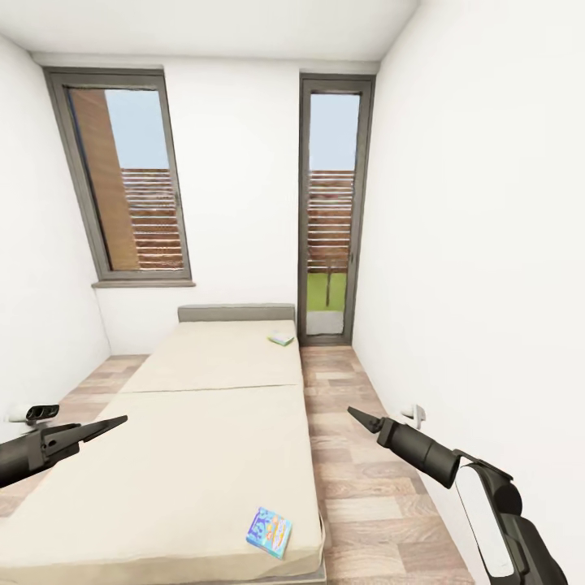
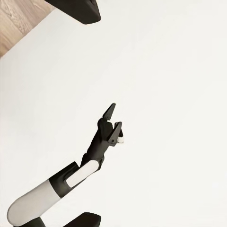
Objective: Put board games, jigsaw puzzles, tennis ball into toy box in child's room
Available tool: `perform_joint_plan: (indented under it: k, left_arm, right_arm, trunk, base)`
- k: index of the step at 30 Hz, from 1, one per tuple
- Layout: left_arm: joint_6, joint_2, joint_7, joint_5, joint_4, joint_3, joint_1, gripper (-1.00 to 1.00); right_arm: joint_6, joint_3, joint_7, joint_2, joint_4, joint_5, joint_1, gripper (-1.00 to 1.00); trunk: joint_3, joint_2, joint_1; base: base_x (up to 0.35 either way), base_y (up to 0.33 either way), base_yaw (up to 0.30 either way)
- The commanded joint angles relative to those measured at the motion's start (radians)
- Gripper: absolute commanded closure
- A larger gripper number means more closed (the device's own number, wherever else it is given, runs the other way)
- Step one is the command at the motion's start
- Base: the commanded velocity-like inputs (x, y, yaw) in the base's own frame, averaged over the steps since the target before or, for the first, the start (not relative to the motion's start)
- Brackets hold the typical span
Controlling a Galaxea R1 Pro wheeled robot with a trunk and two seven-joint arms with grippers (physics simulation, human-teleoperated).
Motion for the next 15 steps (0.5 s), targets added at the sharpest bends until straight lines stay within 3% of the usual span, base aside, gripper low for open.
perform_joint_plan:
  k: [1,15]
  left_arm:
    - [0.011,0.000,-0.004,-0.001,0.000,0.000,0.000,-1.00]
    - [0.011,0.000,-0.004,-0.001,0.000,0.000,0.000,-1.00]
  right_arm:
    - [0.007,-0.001,0.002,0.000,0.000,-0.003,0.000,-1.00]
    - [0.013,0.001,-0.002,0.005,0.000,-0.003,0.000,-1.00]
  trunk:
    - [-0.001,-0.001,0.000]
    - [-0.020,-0.001,0.000]
  base:
    - [0.000,0.015,-0.018]
    - [-0.028,0.004,-0.005]
